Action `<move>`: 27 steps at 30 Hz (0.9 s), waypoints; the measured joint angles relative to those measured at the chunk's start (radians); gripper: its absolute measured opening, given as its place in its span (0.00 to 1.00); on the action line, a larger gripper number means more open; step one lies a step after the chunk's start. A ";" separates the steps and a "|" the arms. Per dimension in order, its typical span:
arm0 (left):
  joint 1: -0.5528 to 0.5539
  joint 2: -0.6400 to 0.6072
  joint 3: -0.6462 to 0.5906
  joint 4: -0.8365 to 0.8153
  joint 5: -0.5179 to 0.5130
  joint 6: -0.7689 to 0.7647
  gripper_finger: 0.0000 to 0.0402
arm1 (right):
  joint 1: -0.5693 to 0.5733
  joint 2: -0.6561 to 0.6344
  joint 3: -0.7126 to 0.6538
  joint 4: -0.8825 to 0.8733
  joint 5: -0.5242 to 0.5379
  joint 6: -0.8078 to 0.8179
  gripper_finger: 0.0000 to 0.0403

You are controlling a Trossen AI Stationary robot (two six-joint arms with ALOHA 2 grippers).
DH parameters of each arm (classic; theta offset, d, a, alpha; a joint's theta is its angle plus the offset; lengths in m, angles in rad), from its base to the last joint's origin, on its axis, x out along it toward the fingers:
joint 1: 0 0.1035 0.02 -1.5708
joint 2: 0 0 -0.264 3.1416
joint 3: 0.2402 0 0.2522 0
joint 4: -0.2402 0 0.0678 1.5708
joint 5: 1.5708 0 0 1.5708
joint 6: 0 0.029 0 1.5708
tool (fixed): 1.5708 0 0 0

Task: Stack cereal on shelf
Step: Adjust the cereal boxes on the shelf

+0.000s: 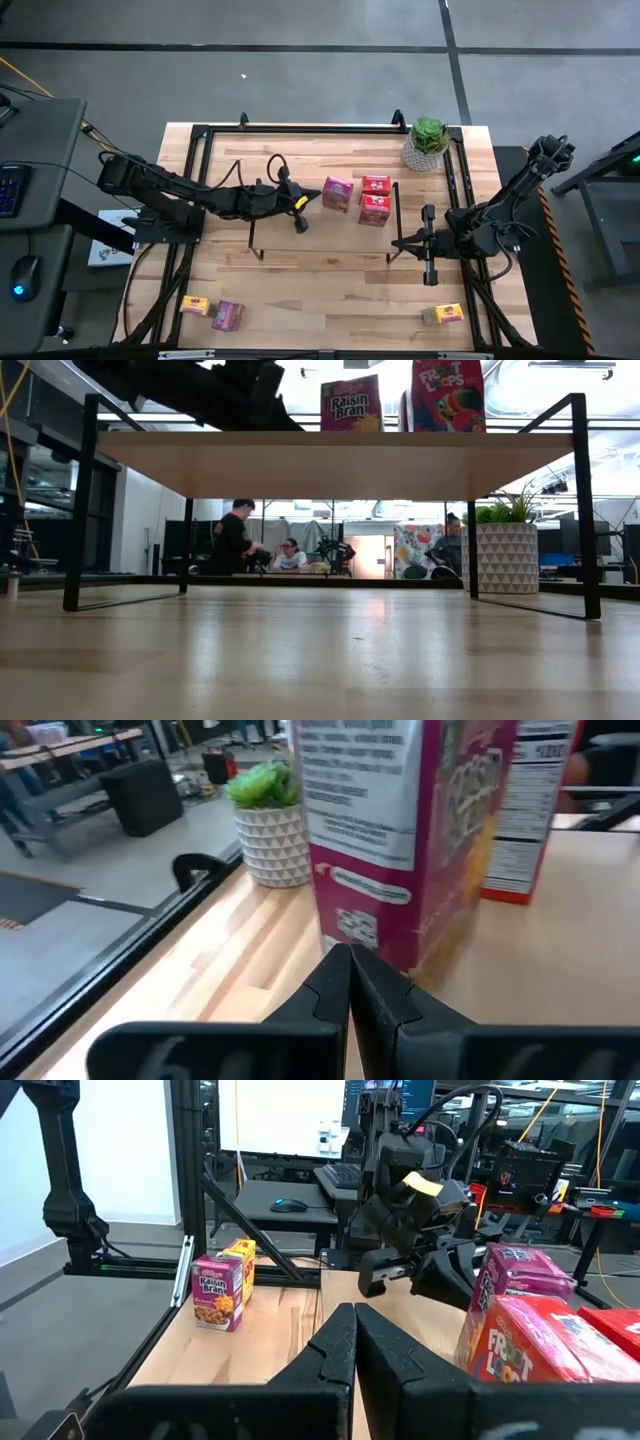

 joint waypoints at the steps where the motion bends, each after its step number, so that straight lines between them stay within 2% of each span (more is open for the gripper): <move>1: 0.000 0.000 0.000 0.003 -0.005 0.000 0.00 | 0.000 0.000 0.000 0.000 0.000 0.000 0.00; 14: -0.002 0.000 0.000 0.010 0.071 -0.035 0.00 | 0.000 0.000 0.000 -0.003 0.000 0.001 0.00; 20: -0.003 0.000 0.000 0.009 0.141 -0.058 0.00 | 0.000 0.000 0.000 -0.003 0.000 0.001 0.00; 27: -0.002 0.000 0.000 0.009 0.138 -0.050 0.00 | 0.000 0.000 0.000 -0.004 0.000 0.001 0.00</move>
